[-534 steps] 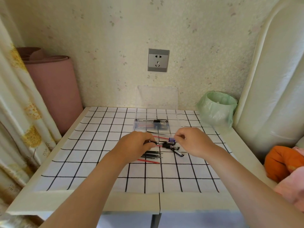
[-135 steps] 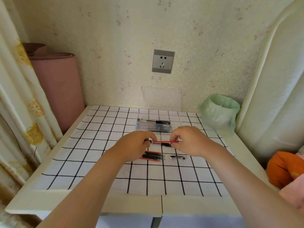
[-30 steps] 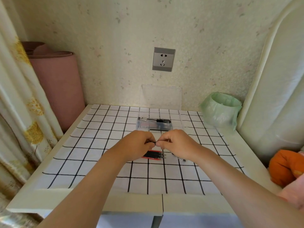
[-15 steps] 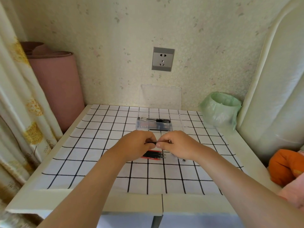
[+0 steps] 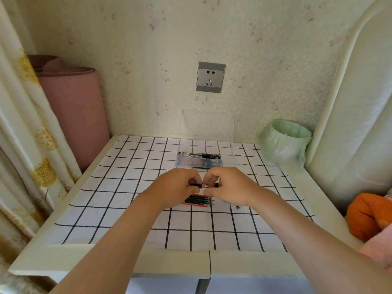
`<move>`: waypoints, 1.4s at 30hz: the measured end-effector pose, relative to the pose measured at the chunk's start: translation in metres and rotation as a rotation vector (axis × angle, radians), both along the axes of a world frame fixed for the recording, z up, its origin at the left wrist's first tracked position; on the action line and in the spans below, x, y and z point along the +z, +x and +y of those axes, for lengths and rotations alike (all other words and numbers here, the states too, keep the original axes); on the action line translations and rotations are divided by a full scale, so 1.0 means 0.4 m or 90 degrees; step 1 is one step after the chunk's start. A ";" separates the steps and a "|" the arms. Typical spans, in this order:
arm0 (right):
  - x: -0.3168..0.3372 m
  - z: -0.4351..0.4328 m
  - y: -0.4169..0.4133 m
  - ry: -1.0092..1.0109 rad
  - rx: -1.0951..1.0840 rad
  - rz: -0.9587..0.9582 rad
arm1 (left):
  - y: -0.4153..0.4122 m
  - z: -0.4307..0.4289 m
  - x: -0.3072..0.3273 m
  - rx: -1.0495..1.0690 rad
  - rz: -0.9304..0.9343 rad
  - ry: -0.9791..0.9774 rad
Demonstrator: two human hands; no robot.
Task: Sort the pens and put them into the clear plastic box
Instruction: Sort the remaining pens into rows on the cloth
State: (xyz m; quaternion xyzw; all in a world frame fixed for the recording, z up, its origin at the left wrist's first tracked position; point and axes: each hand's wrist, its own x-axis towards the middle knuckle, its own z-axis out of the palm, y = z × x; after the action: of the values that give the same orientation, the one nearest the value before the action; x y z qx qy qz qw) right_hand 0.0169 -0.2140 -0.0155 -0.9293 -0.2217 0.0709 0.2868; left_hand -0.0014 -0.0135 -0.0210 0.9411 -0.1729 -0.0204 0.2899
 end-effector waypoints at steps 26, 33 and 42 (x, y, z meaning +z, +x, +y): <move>0.053 -0.074 0.017 -0.231 -0.058 0.006 | 0.002 0.007 -0.008 0.024 0.022 0.029; 0.031 -0.079 0.009 -0.285 -0.042 0.117 | 0.000 -0.001 -0.004 0.010 0.047 0.002; 0.023 -0.073 0.019 -0.184 -0.030 0.061 | 0.001 -0.009 0.000 0.008 0.061 0.012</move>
State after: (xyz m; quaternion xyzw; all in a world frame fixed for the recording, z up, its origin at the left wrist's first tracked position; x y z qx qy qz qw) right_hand 0.0247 -0.2431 -0.0064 -0.9614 -0.1730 0.1397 0.1620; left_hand -0.0010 -0.0170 -0.0209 0.9427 -0.1523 -0.0654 0.2895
